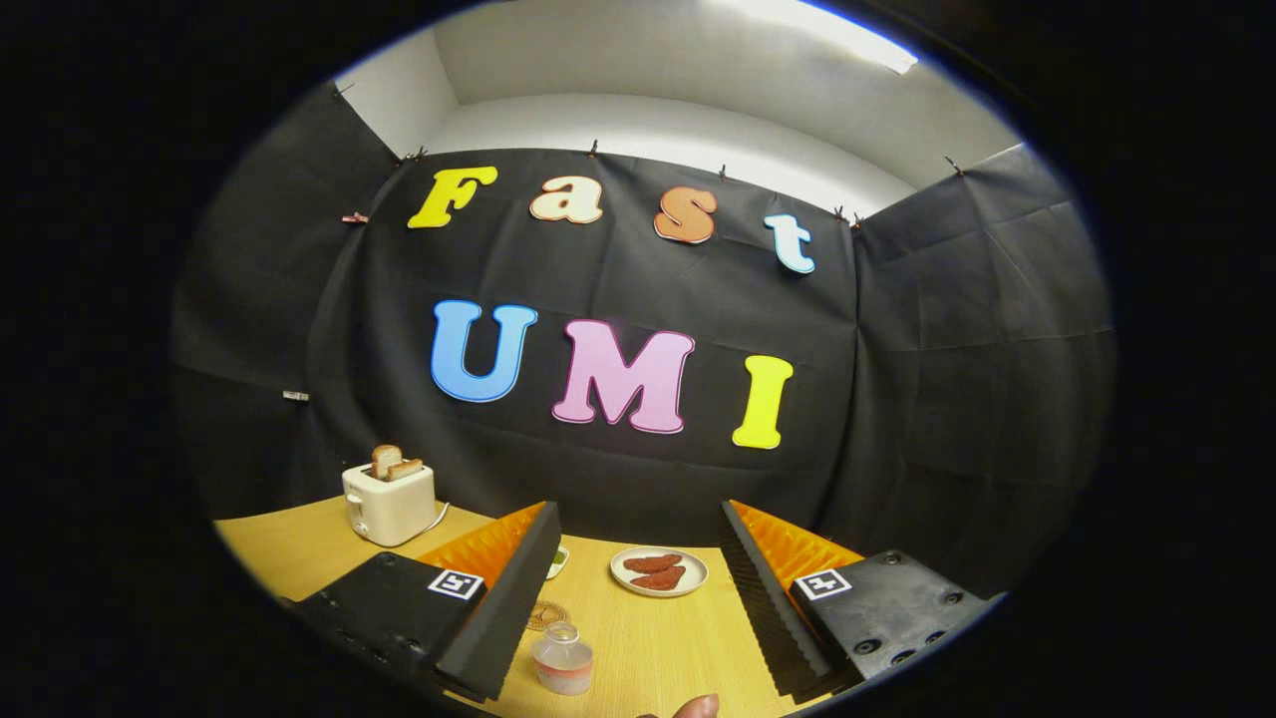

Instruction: Take the bottle from table, then pour the juice into the cup, finally place the bottle on the coaster

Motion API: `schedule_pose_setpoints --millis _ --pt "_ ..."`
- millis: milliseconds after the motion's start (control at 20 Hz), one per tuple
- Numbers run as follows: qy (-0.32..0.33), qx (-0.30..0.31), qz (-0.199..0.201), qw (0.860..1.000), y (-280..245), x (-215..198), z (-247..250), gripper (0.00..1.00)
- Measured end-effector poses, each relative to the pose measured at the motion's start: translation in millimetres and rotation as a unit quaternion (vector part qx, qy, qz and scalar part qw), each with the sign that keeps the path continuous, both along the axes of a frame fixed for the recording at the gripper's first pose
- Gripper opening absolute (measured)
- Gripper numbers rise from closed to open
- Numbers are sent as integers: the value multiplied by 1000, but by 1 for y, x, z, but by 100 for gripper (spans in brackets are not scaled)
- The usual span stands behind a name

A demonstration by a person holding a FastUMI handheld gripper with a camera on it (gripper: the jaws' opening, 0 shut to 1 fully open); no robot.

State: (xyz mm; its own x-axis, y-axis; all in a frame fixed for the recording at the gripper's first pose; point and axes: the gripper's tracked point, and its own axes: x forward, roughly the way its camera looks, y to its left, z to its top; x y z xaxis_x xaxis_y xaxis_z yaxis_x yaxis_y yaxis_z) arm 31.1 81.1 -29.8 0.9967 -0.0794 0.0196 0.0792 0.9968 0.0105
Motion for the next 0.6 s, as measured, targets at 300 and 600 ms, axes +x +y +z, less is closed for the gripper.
schedule_pose_setpoints --millis 300,600 --pt "-20 17 14 1000 27 -3 -40 97" --pt "9 12 24 1000 50 0 -114 97"
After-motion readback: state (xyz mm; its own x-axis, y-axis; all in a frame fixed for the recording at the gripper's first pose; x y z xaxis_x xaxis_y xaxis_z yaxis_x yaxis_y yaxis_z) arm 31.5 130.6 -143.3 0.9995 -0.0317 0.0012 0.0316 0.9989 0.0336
